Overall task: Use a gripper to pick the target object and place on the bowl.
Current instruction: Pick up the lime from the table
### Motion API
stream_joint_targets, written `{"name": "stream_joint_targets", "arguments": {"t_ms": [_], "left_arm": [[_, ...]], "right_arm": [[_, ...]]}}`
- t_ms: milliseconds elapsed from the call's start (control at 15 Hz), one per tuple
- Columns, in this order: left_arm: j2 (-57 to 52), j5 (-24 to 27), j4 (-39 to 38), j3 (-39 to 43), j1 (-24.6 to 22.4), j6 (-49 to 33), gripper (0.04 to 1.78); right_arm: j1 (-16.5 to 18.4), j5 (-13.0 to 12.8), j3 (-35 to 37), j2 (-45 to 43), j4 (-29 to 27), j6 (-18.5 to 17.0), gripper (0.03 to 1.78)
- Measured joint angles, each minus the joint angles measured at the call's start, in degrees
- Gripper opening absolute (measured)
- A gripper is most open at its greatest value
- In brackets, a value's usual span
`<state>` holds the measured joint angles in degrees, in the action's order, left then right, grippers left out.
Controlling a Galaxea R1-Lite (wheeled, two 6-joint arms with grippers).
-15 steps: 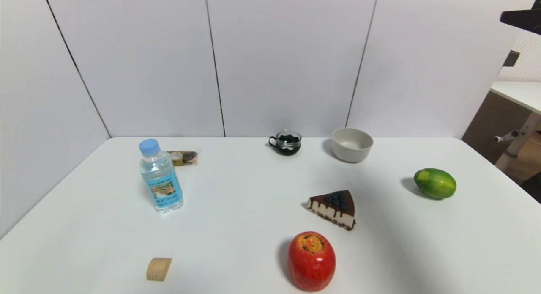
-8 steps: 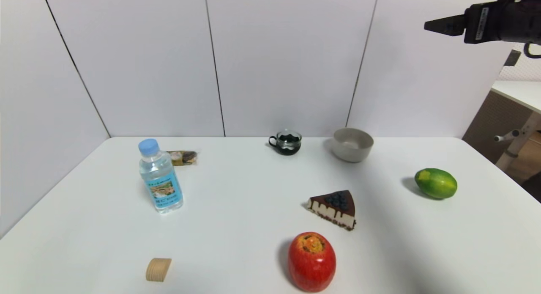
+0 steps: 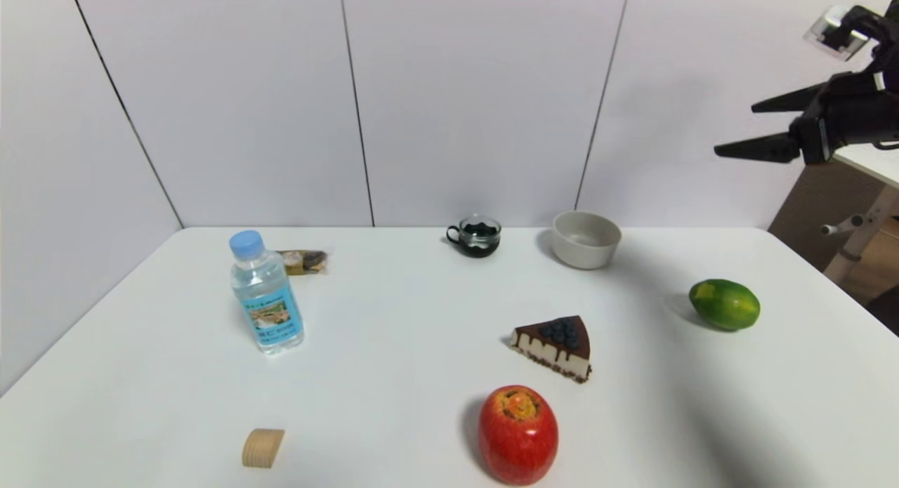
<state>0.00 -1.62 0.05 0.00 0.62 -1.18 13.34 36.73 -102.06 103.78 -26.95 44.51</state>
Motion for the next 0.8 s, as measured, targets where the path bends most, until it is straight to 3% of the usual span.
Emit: {"name": "stream_joint_targets", "arguments": {"t_ms": [267,400,467,667,800], "left_arm": [[0.00,-0.02,0.02,0.00,0.00,0.00,1.69],[0.00,0.00,0.00,0.00,0.00,-0.02,1.69],[0.00,-0.02,0.00,0.00,-0.02,0.00,1.69],[0.00,-0.02,0.00,0.00,0.00,0.00,1.69],[0.00,-0.02,0.00,0.00,0.00,-0.02,1.69]], "right_arm": [[7.28,5.69,0.00,2.34,-21.77,26.86,1.71],[8.85,7.67,-0.01,4.27,-30.34,36.02,1.71],[9.12,9.59,-0.04,5.18,-31.91,37.99,1.71],[8.85,14.73,-0.15,8.00,-32.15,38.79,1.71],[8.77,16.04,-0.54,9.97,-32.11,39.64,1.71]]}}
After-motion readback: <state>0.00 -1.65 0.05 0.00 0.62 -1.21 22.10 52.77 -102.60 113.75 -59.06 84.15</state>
